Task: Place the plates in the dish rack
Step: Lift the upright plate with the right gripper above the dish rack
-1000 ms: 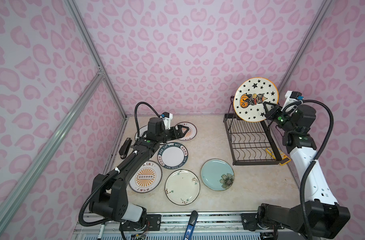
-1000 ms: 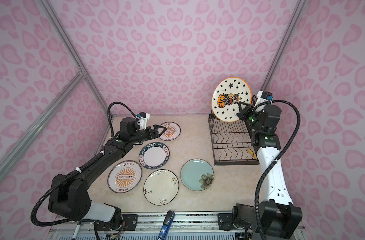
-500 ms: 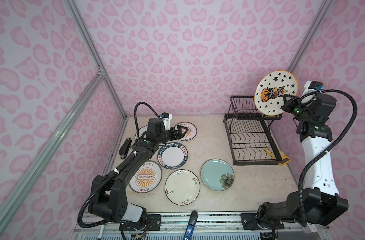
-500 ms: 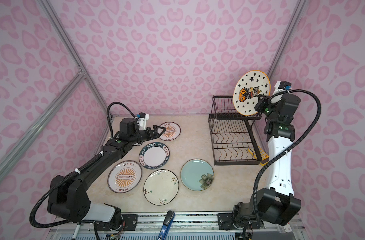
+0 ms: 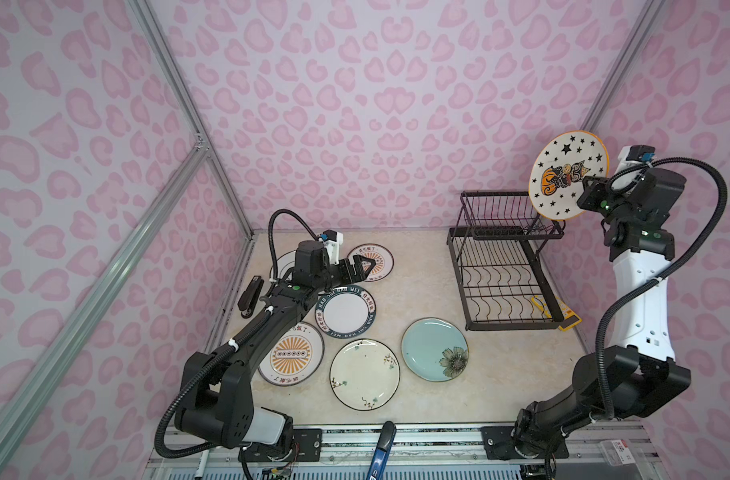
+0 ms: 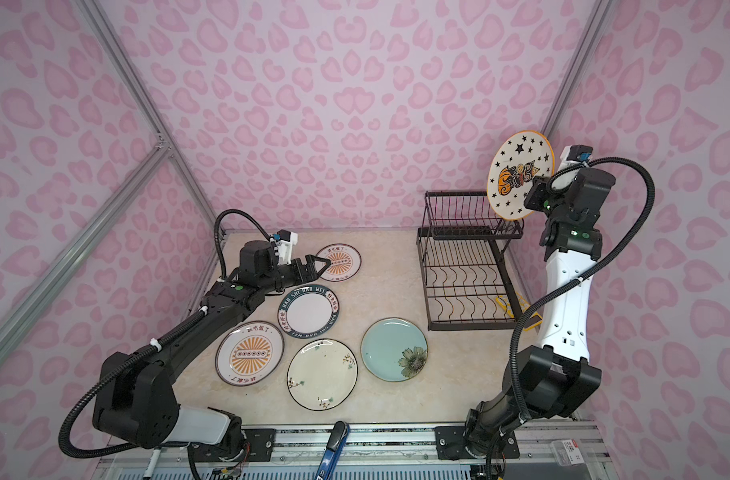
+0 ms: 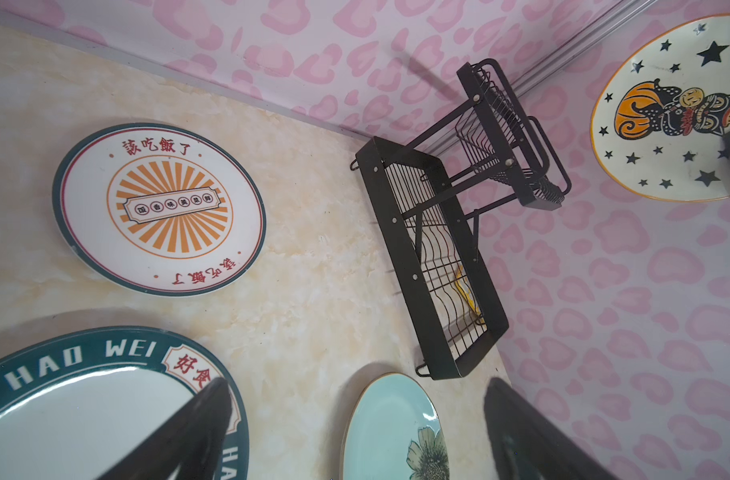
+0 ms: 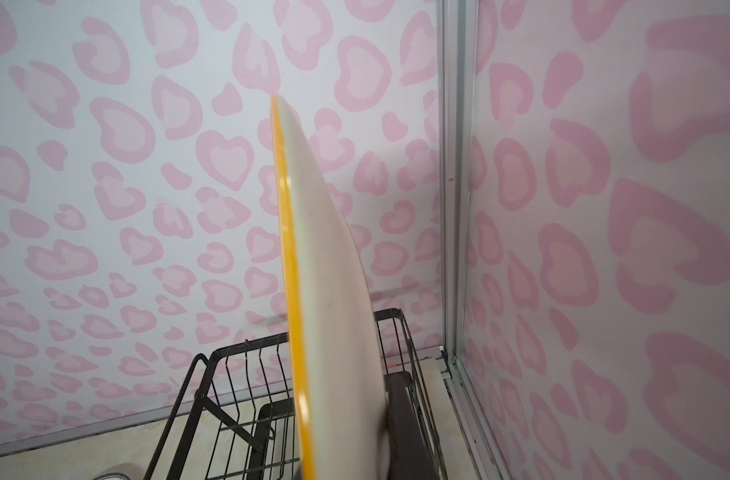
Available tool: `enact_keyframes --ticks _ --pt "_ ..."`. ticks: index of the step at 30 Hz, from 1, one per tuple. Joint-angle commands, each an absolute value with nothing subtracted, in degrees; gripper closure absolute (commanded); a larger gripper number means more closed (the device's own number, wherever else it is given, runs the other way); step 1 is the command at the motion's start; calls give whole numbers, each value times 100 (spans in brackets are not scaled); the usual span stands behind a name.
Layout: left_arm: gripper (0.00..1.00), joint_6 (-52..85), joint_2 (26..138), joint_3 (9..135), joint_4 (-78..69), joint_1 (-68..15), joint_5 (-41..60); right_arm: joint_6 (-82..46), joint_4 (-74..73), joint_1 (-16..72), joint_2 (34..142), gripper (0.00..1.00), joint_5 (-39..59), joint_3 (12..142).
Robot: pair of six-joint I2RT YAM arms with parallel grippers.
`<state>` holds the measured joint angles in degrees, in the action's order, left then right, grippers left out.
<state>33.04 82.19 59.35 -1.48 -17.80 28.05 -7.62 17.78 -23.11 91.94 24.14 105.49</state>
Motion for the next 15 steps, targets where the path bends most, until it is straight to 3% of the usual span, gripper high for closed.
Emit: enact_keyframes --ticks 1,15 --pt "3 3250 8191 5901 -355 -1777 2795 -479 1315 -2244 9364 100 2273 10804" --pt "3 3197 8206 5890 -299 -1775 2796 266 2066 -1698 10220 100 875 12012"
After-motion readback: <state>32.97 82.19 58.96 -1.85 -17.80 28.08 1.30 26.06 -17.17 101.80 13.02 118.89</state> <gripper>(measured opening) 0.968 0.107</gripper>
